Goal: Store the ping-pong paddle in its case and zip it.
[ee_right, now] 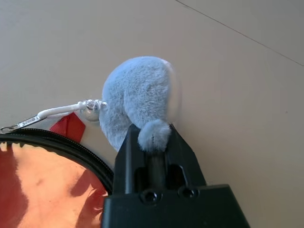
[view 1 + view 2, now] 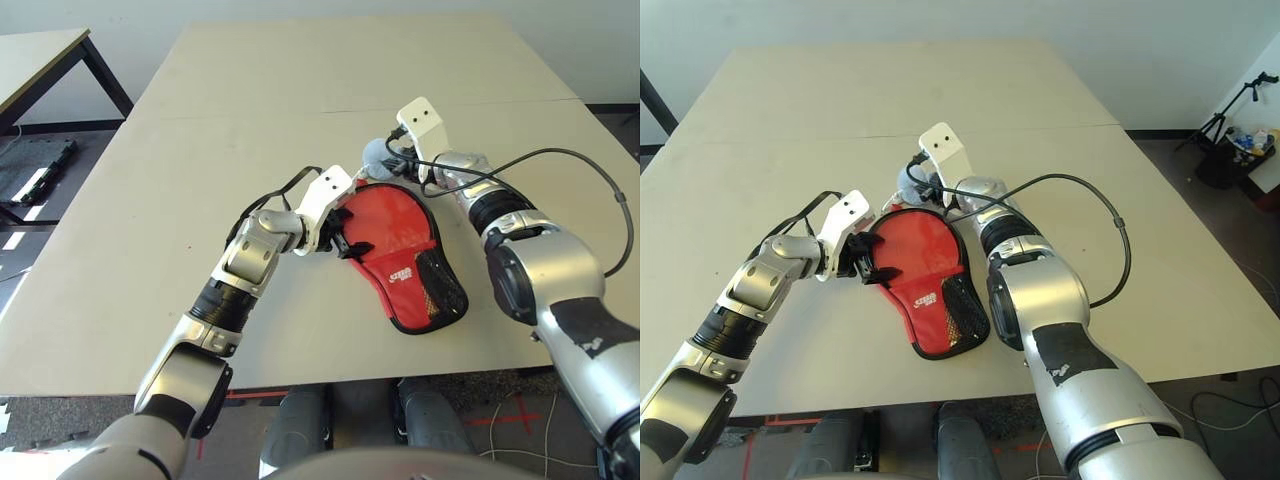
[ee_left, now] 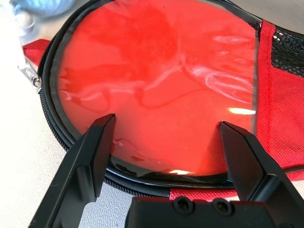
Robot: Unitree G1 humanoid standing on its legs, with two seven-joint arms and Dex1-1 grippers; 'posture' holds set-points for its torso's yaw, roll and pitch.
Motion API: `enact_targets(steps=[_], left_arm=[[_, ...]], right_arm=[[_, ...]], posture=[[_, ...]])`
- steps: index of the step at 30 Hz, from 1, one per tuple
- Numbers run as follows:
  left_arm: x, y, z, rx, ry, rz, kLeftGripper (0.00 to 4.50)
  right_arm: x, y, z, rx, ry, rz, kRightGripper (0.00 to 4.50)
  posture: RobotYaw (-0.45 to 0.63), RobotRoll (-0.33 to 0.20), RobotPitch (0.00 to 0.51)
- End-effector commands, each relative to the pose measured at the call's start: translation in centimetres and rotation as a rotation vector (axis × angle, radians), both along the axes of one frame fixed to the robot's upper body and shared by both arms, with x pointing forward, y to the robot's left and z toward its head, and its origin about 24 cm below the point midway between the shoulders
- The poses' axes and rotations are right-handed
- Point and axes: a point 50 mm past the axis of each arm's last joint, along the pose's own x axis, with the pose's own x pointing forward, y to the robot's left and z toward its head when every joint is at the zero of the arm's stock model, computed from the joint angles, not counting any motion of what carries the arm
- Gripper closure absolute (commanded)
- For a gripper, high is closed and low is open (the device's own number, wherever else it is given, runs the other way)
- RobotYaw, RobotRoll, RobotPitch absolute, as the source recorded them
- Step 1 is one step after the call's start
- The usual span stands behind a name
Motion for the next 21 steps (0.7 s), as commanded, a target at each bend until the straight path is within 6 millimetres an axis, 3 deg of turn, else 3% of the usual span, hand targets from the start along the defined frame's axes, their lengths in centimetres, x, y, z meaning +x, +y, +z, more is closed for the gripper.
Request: enact_targets(steps=[1,8,21], left_arm=[[-1.1,-0.3,-2.9,0.063,0.12,-0.013,0.0],[-1.2,-0.8,-3.1,0.069,0.12,-0.027,0.0],[-1.1,-1.2,-3.5,0.085,0.129,-0.069,0.0]], right_arm=[[-0.5,-1.9,-1.3,-0.004,0.031,-0.011,4.49],[-1.3,-5.2,-2.0,-0.017,0.065,0.023,4.49],[-2.3,-10.6,-0.9,-0.06,0.048,-0.012,4.49]], posture=[[0.03,0.0,0.118],[0.02,0.0,0.118],[-0.03,0.0,0.112]])
